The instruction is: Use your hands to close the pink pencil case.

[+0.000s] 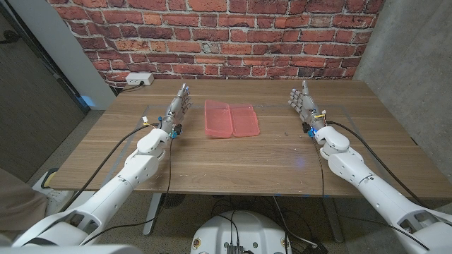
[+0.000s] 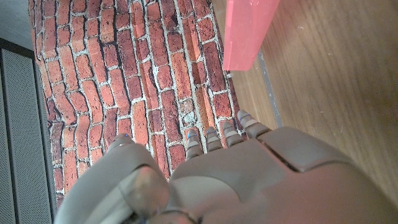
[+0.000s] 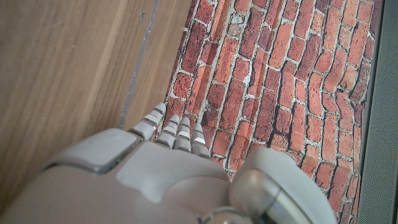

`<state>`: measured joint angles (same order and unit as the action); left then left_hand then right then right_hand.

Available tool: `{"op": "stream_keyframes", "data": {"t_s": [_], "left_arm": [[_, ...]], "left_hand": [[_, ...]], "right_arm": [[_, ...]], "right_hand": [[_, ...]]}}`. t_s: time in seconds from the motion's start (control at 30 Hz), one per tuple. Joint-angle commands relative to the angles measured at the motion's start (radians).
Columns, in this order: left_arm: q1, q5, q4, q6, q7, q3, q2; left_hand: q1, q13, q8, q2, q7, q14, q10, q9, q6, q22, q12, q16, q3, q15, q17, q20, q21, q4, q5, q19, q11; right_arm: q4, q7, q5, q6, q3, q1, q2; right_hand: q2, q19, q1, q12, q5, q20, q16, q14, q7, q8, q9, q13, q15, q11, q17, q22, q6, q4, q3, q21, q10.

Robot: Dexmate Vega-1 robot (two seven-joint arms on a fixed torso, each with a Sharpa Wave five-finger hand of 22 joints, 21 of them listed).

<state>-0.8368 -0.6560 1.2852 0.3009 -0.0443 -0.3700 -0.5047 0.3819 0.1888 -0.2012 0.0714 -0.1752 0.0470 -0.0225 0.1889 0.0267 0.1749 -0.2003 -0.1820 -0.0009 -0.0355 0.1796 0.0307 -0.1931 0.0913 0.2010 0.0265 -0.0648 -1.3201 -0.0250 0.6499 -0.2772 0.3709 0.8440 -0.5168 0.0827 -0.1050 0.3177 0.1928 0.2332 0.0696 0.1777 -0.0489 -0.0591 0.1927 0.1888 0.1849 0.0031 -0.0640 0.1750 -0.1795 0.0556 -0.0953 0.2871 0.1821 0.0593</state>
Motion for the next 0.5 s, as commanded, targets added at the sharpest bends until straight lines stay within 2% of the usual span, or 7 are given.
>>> {"op": "stream_keyframes", "data": {"t_s": [0.03, 0.3, 0.37, 0.4, 0.43, 0.5], "left_arm": [[-0.002, 0.002, -0.013, 0.022, 0.0, 0.0, 0.013], [-0.038, 0.032, 0.019, 0.016, 0.06, 0.005, -0.008], [-0.056, 0.051, 0.026, 0.043, 0.111, 0.013, 0.007], [-0.062, 0.057, 0.029, 0.052, 0.127, 0.016, 0.011], [-0.067, 0.062, 0.031, 0.058, 0.135, 0.018, 0.011], [-0.076, 0.077, 0.04, 0.059, 0.156, 0.02, 0.004]], "left_hand": [[0.01, 0.001, -0.007, 0.003, -0.004, 0.007, -0.001, 0.002, 0.003, 0.005, -0.004, -0.005, 0.003, -0.026, 0.004, 0.004, -0.005, 0.004, 0.006, 0.0, -0.008], [0.016, 0.001, -0.006, 0.008, -0.005, 0.005, 0.005, 0.002, 0.005, 0.005, -0.006, -0.006, 0.006, -0.027, 0.004, 0.005, -0.005, 0.002, 0.006, 0.0, -0.013], [0.018, 0.001, -0.006, 0.009, -0.005, 0.001, 0.006, 0.002, 0.005, 0.005, -0.006, -0.007, 0.006, -0.025, 0.004, 0.015, -0.006, 0.0, 0.006, 0.003, -0.015], [0.024, 0.002, -0.007, 0.013, -0.008, -0.015, 0.008, 0.003, 0.014, 0.006, -0.007, -0.012, 0.007, -0.023, 0.005, 0.081, -0.016, -0.003, 0.004, 0.029, -0.023], [0.029, 0.002, -0.013, 0.013, -0.014, -0.039, 0.021, 0.003, 0.035, 0.007, -0.012, -0.019, 0.007, -0.021, 0.005, 0.114, -0.025, -0.006, 0.003, 0.055, -0.034], [0.032, 0.003, -0.013, 0.012, -0.017, -0.048, 0.024, 0.004, 0.041, 0.007, -0.013, -0.021, 0.006, -0.02, 0.006, 0.136, -0.028, -0.008, 0.002, 0.067, -0.042]], "right_arm": [[-0.013, 0.0, 0.006, 0.027, 0.003, -0.002, -0.006], [-0.029, 0.02, -0.007, 0.013, 0.005, 0.009, 0.0], [-0.037, 0.025, -0.012, 0.015, 0.006, 0.012, -0.004], [-0.041, 0.028, -0.012, 0.015, 0.005, 0.014, -0.004], [-0.045, 0.034, -0.014, 0.017, 0.005, 0.017, -0.005], [-0.05, 0.041, -0.023, 0.022, 0.009, 0.017, -0.008]], "right_hand": [[0.002, -0.004, 0.01, 0.005, 0.005, -0.003, 0.006, -0.011, -0.003, 0.006, 0.004, 0.003, -0.002, -0.003, 0.004, -0.003, 0.005, -0.002, 0.005, 0.005, 0.007], [0.002, -0.008, 0.01, 0.009, 0.005, 0.0, 0.009, -0.018, -0.005, 0.002, 0.004, 0.003, -0.005, 0.001, 0.004, -0.002, -0.006, -0.001, 0.005, 0.008, 0.014], [0.002, -0.009, 0.01, 0.01, 0.005, 0.001, 0.009, -0.019, -0.005, 0.001, 0.004, 0.003, -0.006, 0.001, 0.004, -0.002, -0.009, -0.001, 0.005, 0.009, 0.015], [0.003, -0.009, 0.01, 0.01, 0.005, 0.002, 0.009, -0.019, -0.005, 0.001, 0.004, 0.003, -0.006, 0.002, 0.004, -0.002, -0.009, -0.001, 0.005, 0.009, 0.015], [0.003, -0.01, 0.01, 0.01, 0.005, 0.002, 0.009, -0.019, -0.005, 0.001, 0.004, 0.003, -0.006, 0.002, 0.004, -0.002, -0.01, -0.001, 0.004, 0.009, 0.015], [0.004, -0.021, 0.013, 0.012, 0.006, -0.001, 0.009, -0.021, -0.005, 0.001, 0.004, 0.003, -0.006, 0.006, 0.004, -0.003, -0.01, 0.0, 0.003, 0.014, 0.017]]}}
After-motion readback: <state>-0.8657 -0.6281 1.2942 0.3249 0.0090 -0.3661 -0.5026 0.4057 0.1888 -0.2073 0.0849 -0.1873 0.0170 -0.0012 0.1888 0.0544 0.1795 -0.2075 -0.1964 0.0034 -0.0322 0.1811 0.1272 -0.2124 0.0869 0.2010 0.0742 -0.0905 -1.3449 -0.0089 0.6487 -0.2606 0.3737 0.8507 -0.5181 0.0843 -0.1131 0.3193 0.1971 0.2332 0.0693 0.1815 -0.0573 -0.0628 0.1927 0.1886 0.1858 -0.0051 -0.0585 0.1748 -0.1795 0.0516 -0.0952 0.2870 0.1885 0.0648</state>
